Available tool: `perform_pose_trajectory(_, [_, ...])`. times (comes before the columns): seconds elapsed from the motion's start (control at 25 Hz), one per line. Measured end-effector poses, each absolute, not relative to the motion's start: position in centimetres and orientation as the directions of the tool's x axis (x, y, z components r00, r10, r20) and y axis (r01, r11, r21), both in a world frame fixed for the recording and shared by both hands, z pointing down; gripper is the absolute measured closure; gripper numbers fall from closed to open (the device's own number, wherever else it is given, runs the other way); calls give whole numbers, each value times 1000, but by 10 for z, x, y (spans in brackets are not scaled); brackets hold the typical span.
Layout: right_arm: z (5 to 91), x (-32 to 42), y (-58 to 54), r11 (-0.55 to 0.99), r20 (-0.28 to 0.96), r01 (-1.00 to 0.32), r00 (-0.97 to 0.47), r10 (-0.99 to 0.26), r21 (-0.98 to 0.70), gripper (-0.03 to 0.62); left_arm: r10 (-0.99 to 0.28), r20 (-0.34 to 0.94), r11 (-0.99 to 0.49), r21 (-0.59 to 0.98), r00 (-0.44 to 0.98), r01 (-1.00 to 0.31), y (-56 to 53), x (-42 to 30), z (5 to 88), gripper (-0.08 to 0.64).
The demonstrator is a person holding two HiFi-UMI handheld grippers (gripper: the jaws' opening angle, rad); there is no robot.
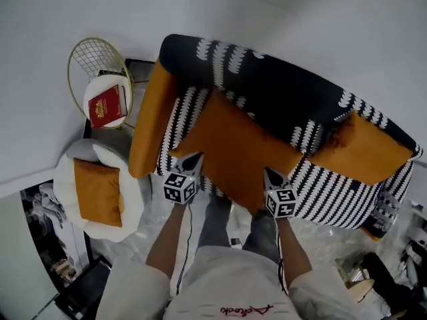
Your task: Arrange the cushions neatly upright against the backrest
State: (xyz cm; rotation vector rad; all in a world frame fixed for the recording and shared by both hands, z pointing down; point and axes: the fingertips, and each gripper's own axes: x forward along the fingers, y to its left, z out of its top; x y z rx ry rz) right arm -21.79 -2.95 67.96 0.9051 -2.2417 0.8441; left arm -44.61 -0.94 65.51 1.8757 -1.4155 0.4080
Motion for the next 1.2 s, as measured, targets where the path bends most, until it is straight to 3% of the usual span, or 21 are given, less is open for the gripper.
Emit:
perform_pose_trajectory(0.36, [702, -115, -19, 240, 753, -914, -406, -518, -328, 565, -557, 646, -333, 401, 521, -853, -77, -379, 673, 531])
perform_pose_trajectory(0.6, [725, -91, 2, 74, 768, -924, -354, -534, -375, 565, -486, 667, -382, 418, 564, -824, -88, -356, 691, 529])
perform_pose_trajectory(0.64, [731, -91, 7, 41, 772, -916, -360, -524, -399, 563, -478, 675, -375, 421, 562, -826, -88, -356, 695, 521])
perform_pose_trajectory(0.68, [738, -92, 12, 1, 777, -903, -370, -510, -430, 561, -470, 687, -362, 423, 555, -831, -87, -358, 699, 454])
perform_pose_trajectory(0.72, [746, -94, 16, -40, 780, -885, -385, -493, -463, 482, -463, 702, -344, 421, 541, -840, -87, -363, 704, 296])
perform_pose_trajectory(0.76, [753, -97, 21, -75, 781, -867, -403, -477, -492, 267, -459, 721, -327, 406, 519, -854, -87, -370, 709, 242])
perform_pose_trajectory(0.88, [774, -105, 29, -116, 786, -837, -442, -433, -534, 202, -432, 790, -323, 315, 435, -892, -87, -399, 729, 189])
perform_pose_trajectory(1.2, [828, -110, 22, -216, 828, -829, -418, -373, -515, 108, -304, 904, -283, 217, 301, -934, -95, -469, 797, 162])
